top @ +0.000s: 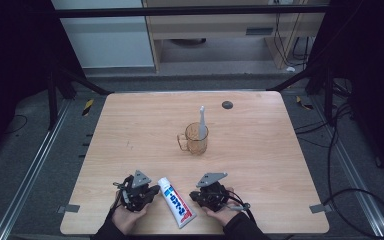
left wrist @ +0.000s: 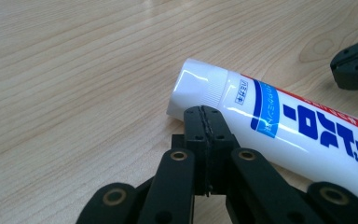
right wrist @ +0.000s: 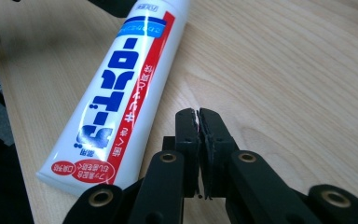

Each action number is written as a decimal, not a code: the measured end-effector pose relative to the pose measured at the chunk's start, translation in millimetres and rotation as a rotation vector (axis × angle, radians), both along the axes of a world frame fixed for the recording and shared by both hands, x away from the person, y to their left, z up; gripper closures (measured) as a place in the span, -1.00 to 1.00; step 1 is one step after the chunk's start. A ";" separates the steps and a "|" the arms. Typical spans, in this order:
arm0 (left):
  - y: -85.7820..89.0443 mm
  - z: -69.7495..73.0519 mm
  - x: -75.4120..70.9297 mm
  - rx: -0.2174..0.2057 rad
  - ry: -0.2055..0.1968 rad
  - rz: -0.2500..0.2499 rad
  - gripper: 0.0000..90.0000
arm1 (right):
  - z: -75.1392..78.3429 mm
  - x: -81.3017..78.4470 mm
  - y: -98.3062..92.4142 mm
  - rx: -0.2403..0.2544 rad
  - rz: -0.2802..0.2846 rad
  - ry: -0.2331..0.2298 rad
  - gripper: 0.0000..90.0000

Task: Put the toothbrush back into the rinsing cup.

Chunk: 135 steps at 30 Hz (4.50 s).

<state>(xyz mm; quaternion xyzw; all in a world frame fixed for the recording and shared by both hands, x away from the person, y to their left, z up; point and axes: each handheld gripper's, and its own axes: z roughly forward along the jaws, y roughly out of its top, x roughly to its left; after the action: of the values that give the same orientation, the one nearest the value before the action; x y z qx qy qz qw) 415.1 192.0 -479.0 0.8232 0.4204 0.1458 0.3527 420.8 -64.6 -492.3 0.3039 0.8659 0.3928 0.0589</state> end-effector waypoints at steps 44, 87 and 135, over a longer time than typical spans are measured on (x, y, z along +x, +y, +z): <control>-19.6 -3.7 13.9 -0.026 0.010 -0.065 0.99 | -3.9 -5.0 26.3 0.021 0.051 0.017 0.97; -23.2 5.6 33.8 -0.071 -0.014 -0.075 0.99 | -5.9 -6.2 41.5 0.054 0.042 -0.005 0.99; -14.5 0.7 -34.8 -0.005 0.053 -0.184 1.00 | 0.8 61.9 25.4 0.138 -0.151 -0.055 0.99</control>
<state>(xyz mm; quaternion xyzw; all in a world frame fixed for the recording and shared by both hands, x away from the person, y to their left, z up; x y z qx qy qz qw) 380.3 177.5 -478.3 0.8611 0.3524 0.0902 0.3553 482.7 -39.2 -491.5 0.3607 0.8095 0.4542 0.0912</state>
